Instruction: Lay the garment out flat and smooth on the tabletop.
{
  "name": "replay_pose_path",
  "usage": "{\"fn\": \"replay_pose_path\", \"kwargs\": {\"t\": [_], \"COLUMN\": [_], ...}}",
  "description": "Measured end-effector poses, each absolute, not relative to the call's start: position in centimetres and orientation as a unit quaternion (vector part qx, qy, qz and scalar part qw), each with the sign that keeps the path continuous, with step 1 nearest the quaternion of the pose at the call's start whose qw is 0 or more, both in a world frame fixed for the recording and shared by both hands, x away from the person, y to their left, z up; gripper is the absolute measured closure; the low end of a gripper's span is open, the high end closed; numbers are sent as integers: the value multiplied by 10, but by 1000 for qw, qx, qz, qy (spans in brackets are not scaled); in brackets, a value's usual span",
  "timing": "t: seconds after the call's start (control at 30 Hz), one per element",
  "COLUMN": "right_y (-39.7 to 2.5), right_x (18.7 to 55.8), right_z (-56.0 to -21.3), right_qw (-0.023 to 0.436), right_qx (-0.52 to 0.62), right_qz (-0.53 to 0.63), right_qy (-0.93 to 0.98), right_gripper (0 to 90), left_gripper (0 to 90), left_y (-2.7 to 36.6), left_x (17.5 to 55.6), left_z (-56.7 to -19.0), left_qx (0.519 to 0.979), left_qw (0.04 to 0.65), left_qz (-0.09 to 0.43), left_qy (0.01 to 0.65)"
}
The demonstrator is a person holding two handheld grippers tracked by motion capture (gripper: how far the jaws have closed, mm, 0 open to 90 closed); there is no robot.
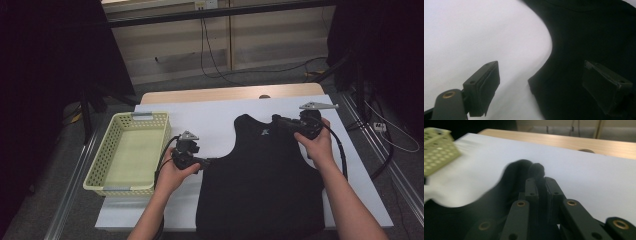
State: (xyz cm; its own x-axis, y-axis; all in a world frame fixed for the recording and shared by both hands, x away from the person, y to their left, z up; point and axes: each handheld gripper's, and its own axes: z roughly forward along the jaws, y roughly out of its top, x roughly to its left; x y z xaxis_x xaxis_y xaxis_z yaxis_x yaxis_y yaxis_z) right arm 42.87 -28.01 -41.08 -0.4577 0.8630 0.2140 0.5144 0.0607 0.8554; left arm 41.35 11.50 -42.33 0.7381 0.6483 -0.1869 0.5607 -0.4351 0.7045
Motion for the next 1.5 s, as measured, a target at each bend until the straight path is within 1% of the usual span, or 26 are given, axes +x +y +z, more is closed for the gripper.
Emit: {"fn": "replay_pose_path", "kwargs": {"t": [0.13, 0.37, 0.57, 0.63, 0.7, 0.8, 1.07, 1.23, 1.3, 1.33, 1.4, 1.43, 1.5], "right_y": [-269, -251, -248, -248, -247, -244, -243, -244, -245, -245, -246, -246, -246], "right_x": [403, 356, 317, 306, 297, 287, 287, 288, 287, 287, 288, 288, 289], "right_z": [-403, -407, -420, -428, -437, -450, -454, -458, -457, -457, -457, -457, -457], "right_qw": [174, 154, 124, 102, 95, 69, 72, 80, 83, 84, 82, 83, 86], "right_qx": [459, 409, 391, 386, 388, 391, 397, 403, 402, 402, 405, 406, 407], "right_qz": [496, 521, 521, 527, 505, 497, 492, 479, 482, 480, 480, 480, 480], "right_qy": [716, 733, 749, 750, 765, 771, 772, 776, 774, 775, 774, 773, 773], "right_gripper": [827, 825, 824, 824, 824, 823, 819, 814, 814, 813, 813, 813, 813], "left_gripper": [155, 155, 153, 152, 152, 151, 151, 231, 297, 308, 455, 491, 679], "left_y": [112, 105, 88, 81, 71, 57, 31, 34, 38, 40, 41, 41, 40], "left_x": [415, 420, 432, 438, 445, 455, 466, 467, 466, 465, 463, 462, 458], "left_z": [-423, -420, -420, -421, -423, -425, -431, -439, -443, -443, -444, -444, -443], "left_qx": [843, 841, 841, 841, 843, 848, 859, 864, 862, 863, 864, 866, 867], "left_qw": [396, 404, 410, 413, 410, 408, 395, 378, 376, 374, 372, 370, 367], "left_qz": [55, 47, 34, 33, 32, 27, 21, 36, 27, 24, 21, 17, 19], "left_qy": [361, 358, 351, 349, 346, 338, 324, 331, 339, 339, 338, 337, 336]}}
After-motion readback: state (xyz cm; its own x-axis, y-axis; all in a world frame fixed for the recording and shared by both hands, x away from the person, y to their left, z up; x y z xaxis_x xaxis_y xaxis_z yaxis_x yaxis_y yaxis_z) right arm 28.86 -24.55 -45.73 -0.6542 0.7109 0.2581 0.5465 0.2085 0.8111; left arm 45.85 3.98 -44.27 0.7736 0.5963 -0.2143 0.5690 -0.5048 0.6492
